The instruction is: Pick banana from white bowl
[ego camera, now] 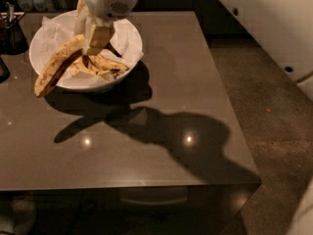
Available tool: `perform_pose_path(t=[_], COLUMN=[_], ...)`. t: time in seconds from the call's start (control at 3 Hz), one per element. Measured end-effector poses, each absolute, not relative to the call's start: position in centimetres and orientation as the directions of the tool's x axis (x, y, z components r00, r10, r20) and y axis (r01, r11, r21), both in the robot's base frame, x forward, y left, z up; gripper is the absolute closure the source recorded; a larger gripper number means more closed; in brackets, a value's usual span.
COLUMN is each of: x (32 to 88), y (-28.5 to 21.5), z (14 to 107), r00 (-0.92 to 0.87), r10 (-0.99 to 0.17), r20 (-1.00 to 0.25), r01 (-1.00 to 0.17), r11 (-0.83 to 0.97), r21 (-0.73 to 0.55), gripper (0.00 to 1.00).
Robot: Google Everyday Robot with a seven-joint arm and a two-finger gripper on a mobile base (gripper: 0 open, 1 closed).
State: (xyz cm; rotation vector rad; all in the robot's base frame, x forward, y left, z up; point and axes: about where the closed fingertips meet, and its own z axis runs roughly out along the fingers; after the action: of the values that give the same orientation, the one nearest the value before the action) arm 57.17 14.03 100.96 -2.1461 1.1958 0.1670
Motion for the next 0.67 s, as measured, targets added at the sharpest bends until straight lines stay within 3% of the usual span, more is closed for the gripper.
perform_pose_path(t=[0.33,0.67], x=[53.33,52.49], y=[12.56,12.76], z=[96.83,97.59], r00=[0.476,0.485], r10=[-0.689,-0.690], r20=[-0.547,-0.536], r01=[-0.873,-0.867], r11=[-0.294,-0.304], r21=[-0.390,-0.394], gripper=[1.00,1.00])
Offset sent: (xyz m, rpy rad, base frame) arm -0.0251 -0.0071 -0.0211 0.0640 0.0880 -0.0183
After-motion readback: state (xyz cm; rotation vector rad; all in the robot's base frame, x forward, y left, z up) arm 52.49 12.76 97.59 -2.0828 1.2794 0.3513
